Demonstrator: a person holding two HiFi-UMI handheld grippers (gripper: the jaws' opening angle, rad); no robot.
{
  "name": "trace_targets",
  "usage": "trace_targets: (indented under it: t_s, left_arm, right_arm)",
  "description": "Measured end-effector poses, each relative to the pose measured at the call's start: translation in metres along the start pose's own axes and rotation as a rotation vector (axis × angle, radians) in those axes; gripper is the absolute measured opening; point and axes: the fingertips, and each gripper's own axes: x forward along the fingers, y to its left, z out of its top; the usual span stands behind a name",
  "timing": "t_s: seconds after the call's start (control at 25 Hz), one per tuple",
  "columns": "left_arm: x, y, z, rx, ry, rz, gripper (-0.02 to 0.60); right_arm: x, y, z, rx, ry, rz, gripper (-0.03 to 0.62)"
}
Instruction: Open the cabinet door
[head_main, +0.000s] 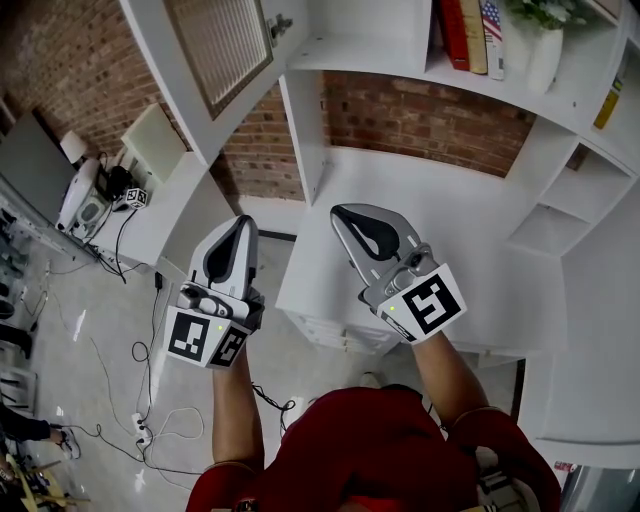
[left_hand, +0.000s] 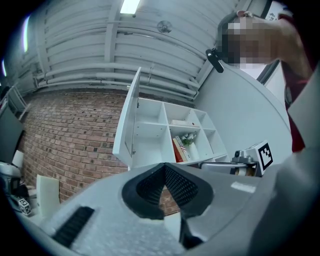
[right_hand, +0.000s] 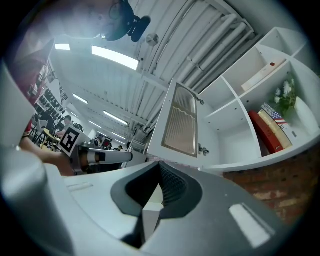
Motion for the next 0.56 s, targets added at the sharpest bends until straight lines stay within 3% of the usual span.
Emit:
trace_targets:
  t_s: [0.56]
  left_arm:
    - [-0.0071,0.0047,0.0003,-0.006,0.003,0.002,0.003]
  right_arm:
    - [0.0011,0.0031,-0.0025,0.016,0.005,-0.006,0.011]
